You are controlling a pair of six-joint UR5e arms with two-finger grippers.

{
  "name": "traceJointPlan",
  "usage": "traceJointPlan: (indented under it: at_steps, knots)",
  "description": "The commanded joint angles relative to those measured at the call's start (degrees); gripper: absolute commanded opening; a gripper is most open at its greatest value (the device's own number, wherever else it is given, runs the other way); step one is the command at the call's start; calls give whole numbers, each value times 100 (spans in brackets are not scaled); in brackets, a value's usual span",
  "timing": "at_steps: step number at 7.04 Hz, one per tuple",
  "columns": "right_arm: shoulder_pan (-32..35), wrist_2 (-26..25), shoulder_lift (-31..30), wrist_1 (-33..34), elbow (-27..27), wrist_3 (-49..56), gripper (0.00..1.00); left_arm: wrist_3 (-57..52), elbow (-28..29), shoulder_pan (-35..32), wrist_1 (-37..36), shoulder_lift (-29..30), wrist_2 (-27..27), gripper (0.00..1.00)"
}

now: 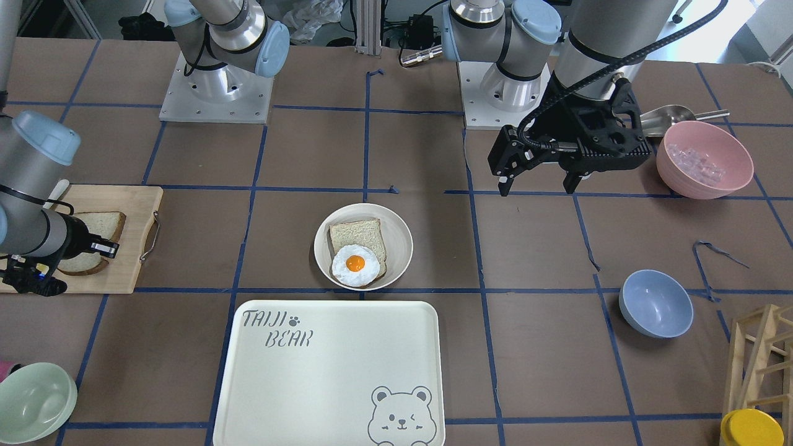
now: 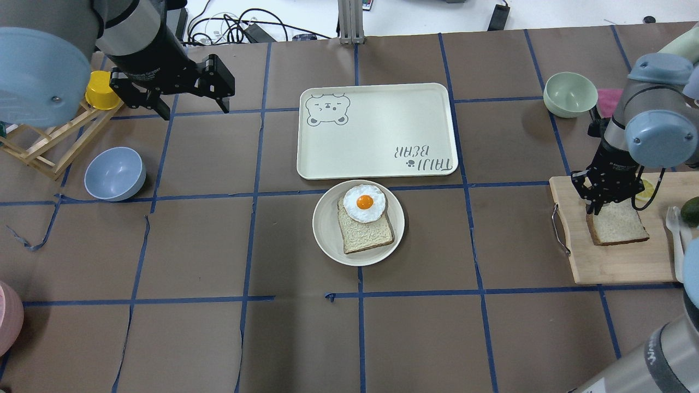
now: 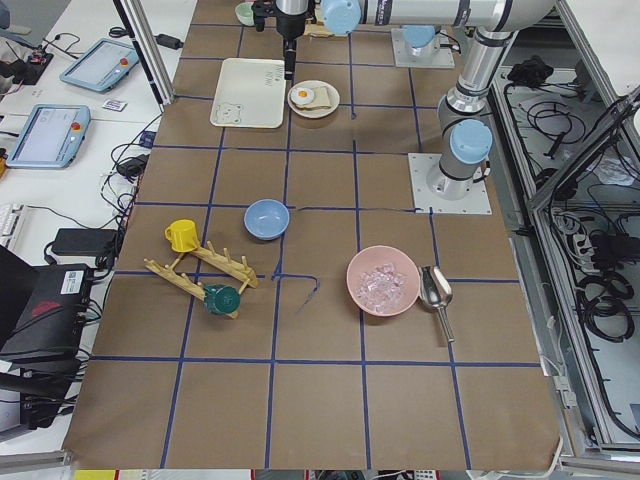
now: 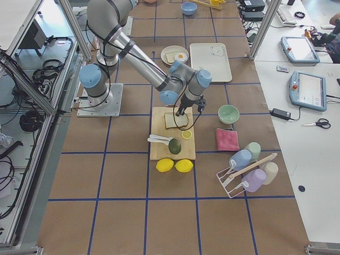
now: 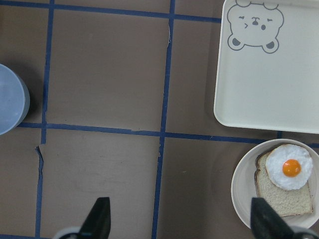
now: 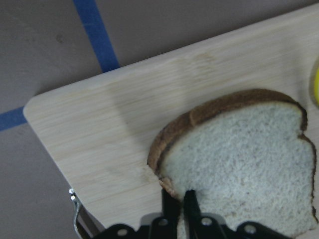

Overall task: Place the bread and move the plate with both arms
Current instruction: 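Lower the right gripper and pinch the bread slice's edge, then lift the bread slice with the right gripper toward the plate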

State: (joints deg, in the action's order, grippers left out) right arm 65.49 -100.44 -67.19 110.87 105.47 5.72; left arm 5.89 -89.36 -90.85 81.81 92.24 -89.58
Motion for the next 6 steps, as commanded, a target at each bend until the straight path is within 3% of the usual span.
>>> traceJointPlan:
  at_steps: [1,3,6]
  knots:
    - [8,15,-48,-39,-35,-1,0,-114,-20,32,-51,-31,-16,100]
    - [8,24,-197,-188,-140,-27,0,-159,-2,-11,-60,-31,-25,100]
    - [139,77,-391,-1458,-981,-410,0,-159,-64,-11,-51,-57,-25,100]
